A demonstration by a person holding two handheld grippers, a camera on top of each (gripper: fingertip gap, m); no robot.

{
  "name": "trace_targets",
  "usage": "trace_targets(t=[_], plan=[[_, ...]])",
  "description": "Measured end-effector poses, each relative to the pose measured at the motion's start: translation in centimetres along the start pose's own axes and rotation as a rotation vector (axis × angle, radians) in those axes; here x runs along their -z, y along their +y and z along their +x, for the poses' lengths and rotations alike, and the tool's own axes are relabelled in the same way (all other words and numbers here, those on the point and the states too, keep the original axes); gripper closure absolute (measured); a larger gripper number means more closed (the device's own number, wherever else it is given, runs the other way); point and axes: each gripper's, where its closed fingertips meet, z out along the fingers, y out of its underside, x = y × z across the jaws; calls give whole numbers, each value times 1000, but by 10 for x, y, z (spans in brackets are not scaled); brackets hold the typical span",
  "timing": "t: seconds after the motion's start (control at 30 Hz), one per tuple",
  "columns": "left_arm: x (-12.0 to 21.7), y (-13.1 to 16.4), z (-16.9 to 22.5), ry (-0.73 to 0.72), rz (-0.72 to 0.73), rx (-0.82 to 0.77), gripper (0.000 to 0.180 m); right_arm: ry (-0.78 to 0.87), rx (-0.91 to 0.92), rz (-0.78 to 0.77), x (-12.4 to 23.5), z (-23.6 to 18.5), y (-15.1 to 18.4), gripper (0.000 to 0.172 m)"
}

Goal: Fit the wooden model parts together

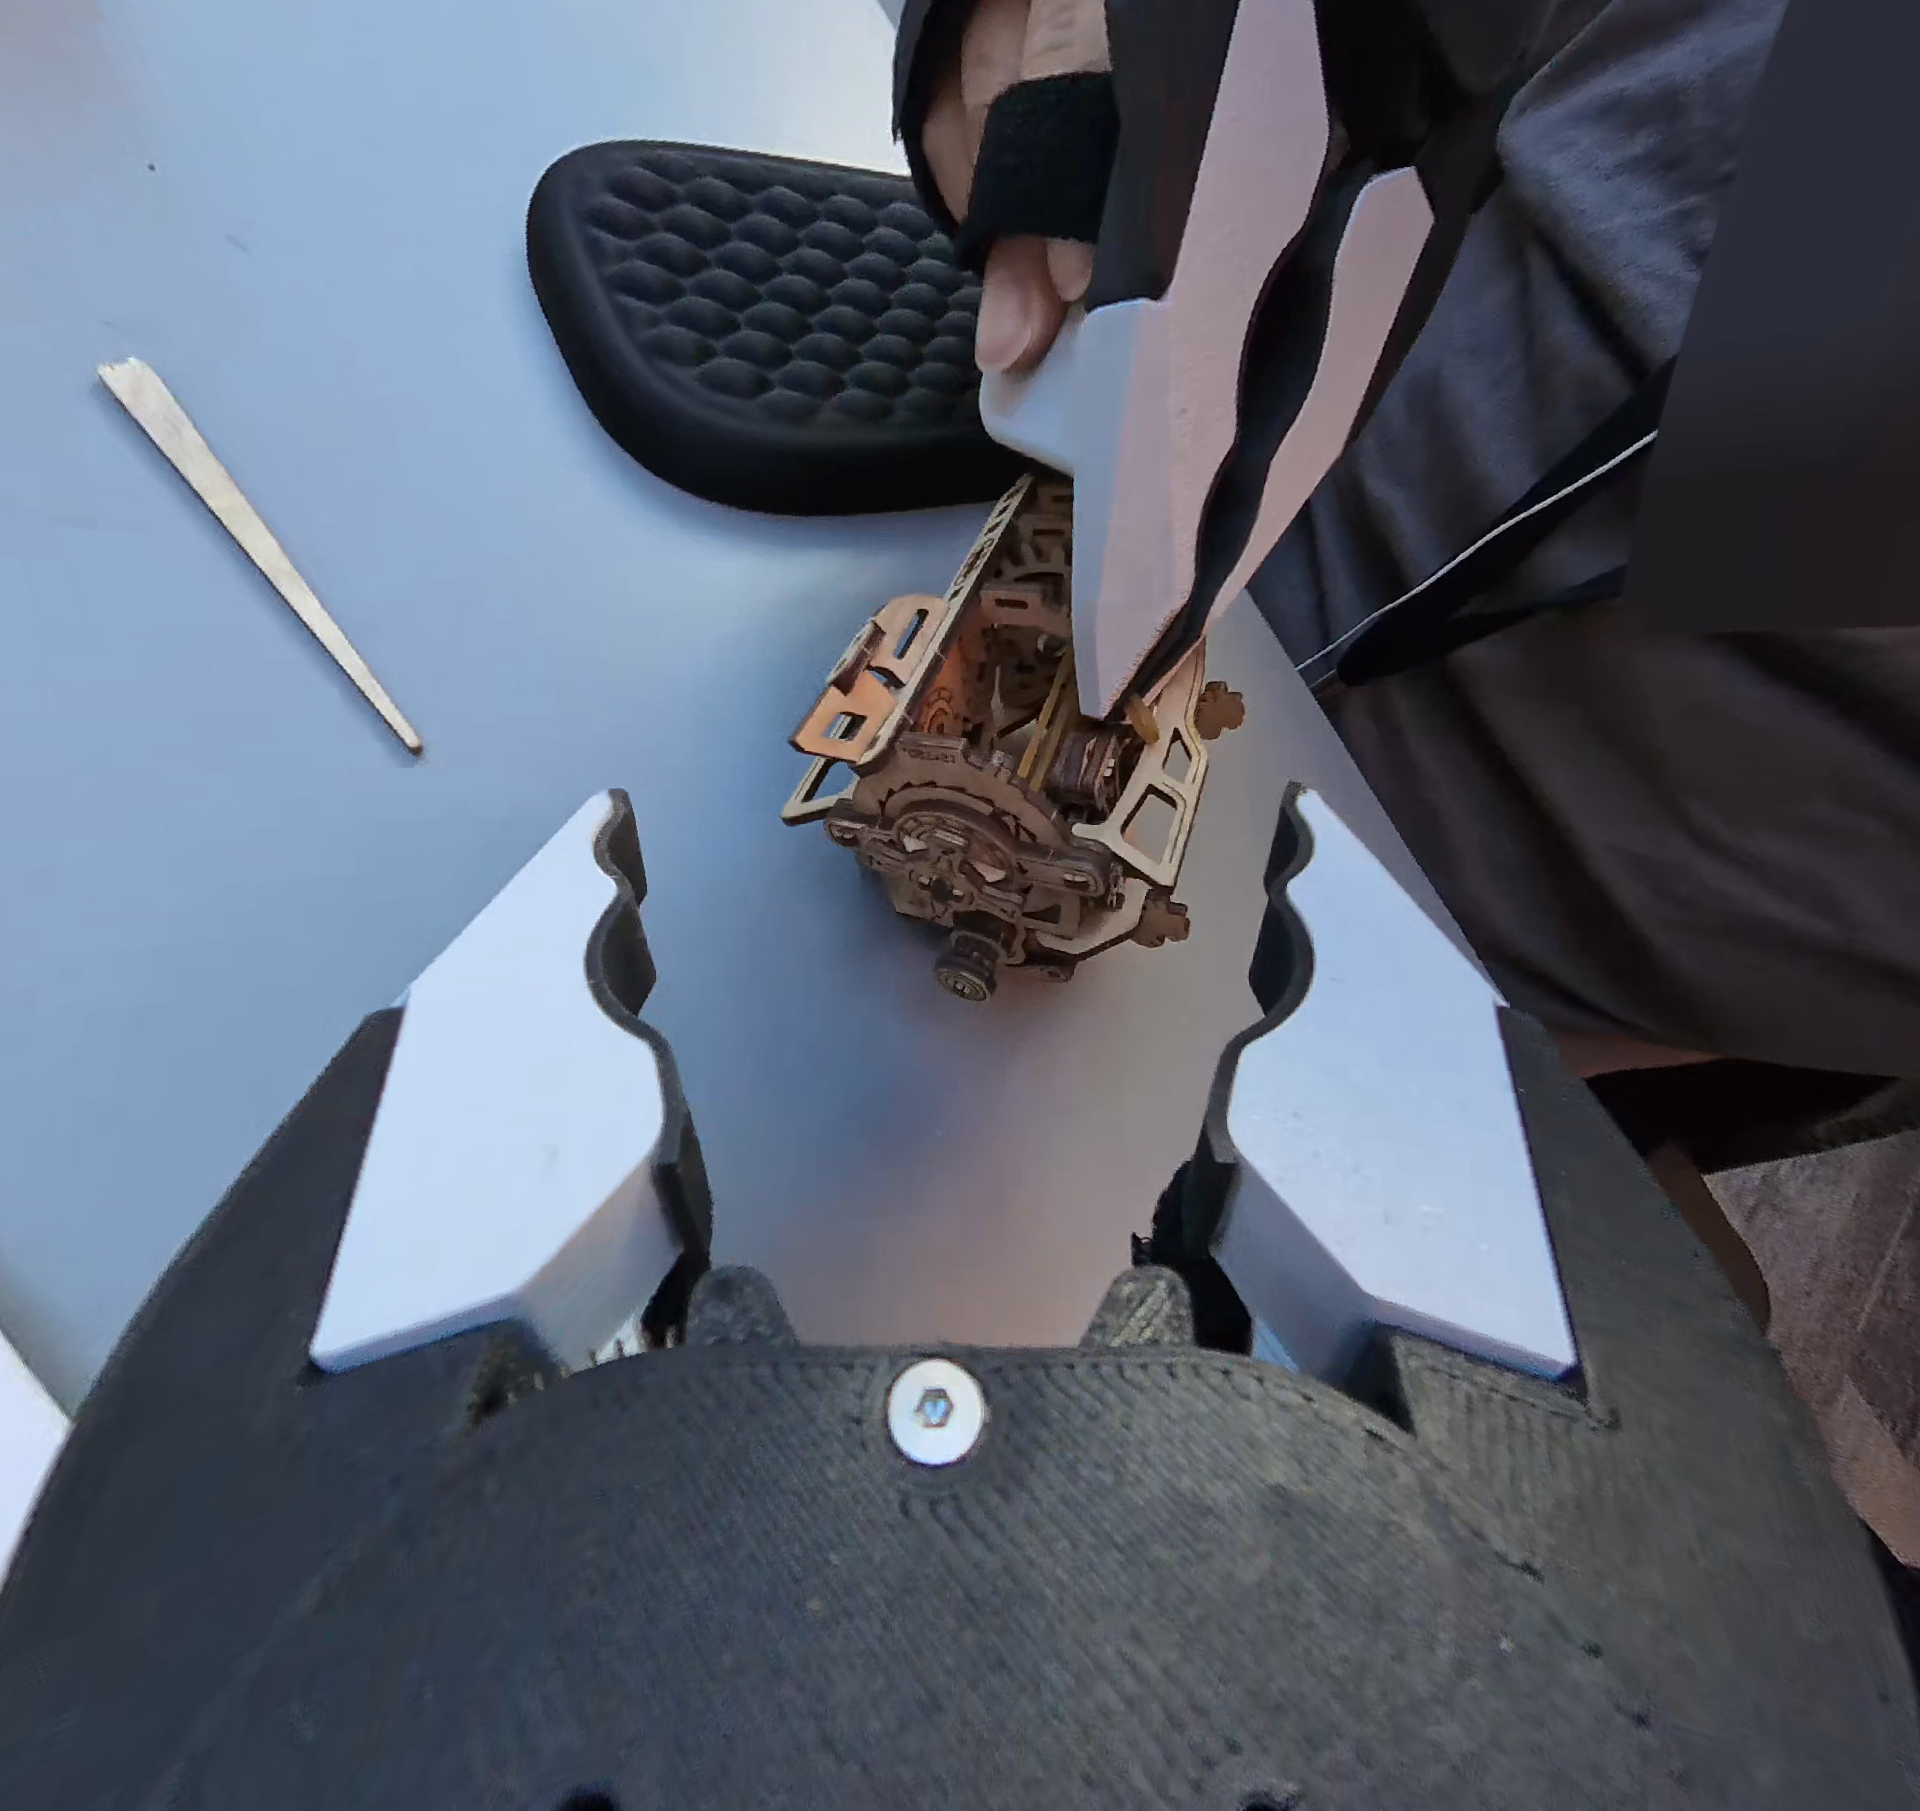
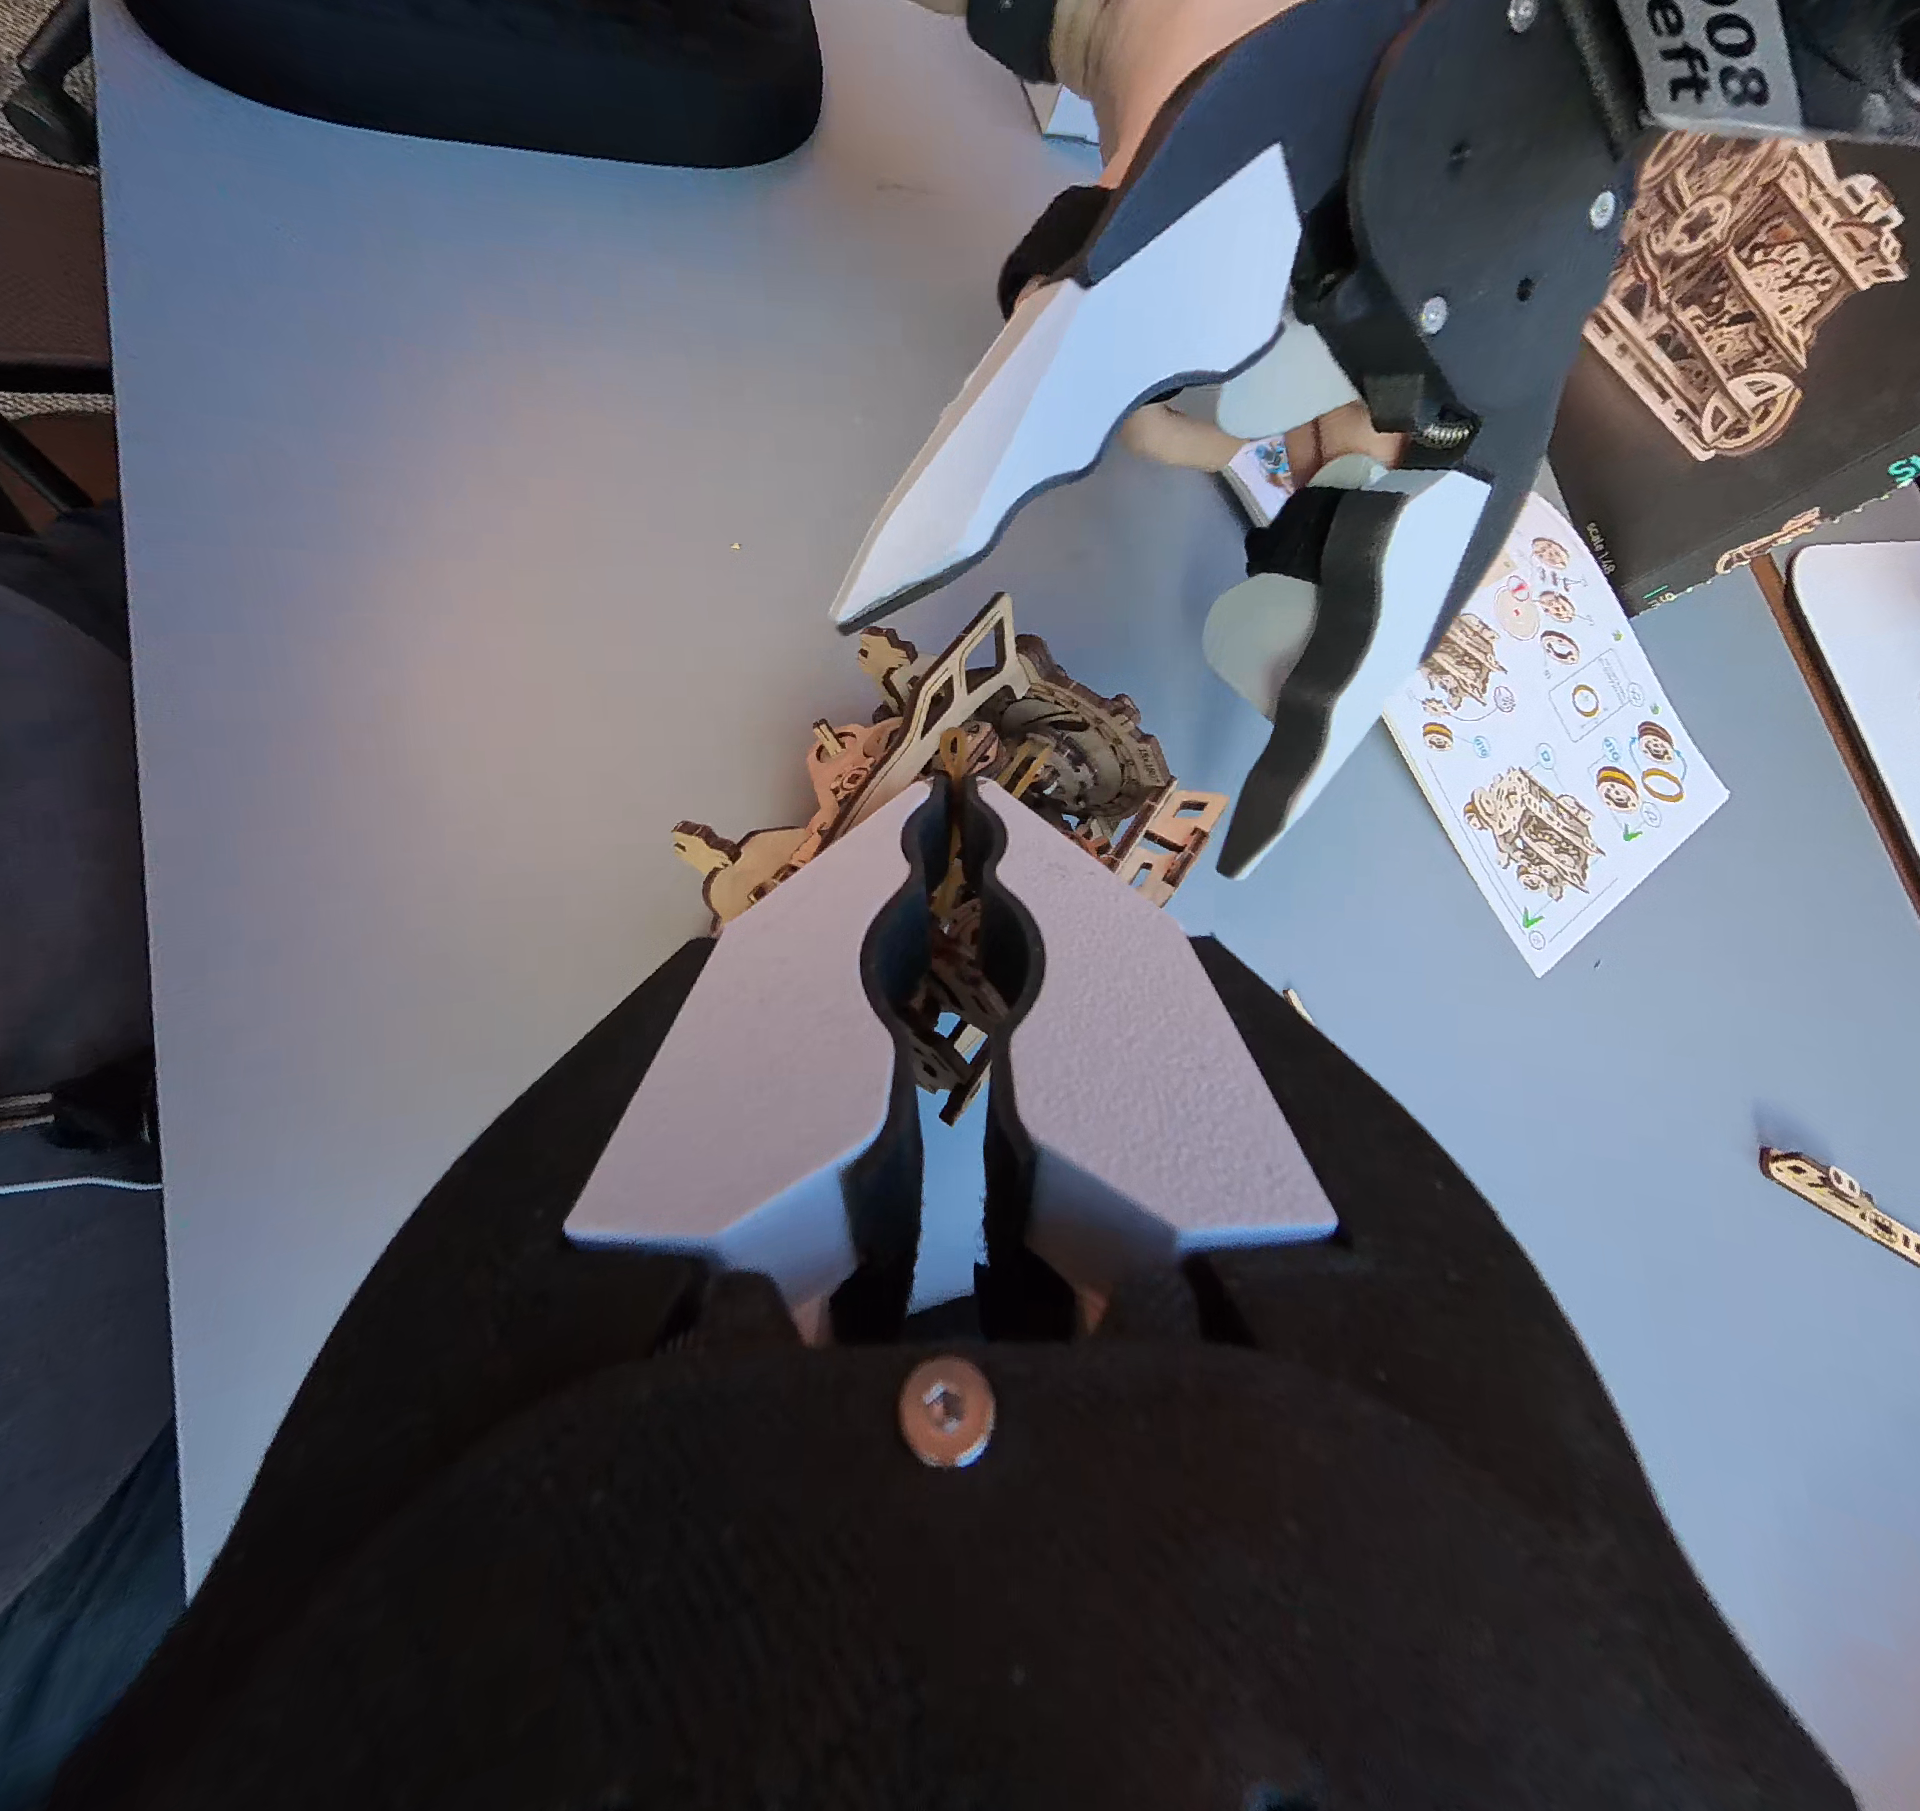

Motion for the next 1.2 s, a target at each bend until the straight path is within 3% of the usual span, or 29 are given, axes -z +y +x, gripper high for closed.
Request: trace_targets(t=[0.2, 0.4, 0.73, 1.0, 1.2], plan=[[-7, 8, 0, 71, -48, 9, 73, -4, 1, -7, 0, -1, 0, 172], [-10, -4, 14, 175, 68, 29, 112, -2, -18, -13, 1, 2, 3, 172], [-1, -9, 5, 128, 152, 45, 97, -34, -37, 3, 2, 0, 1, 172], [-14, 4, 8, 184, 20, 26, 87, -35, -28, 2, 1, -2, 0, 172], [-23, -4, 19, 218, 64, -6, 101, -37, -16, -7, 2, -3, 0, 172]])
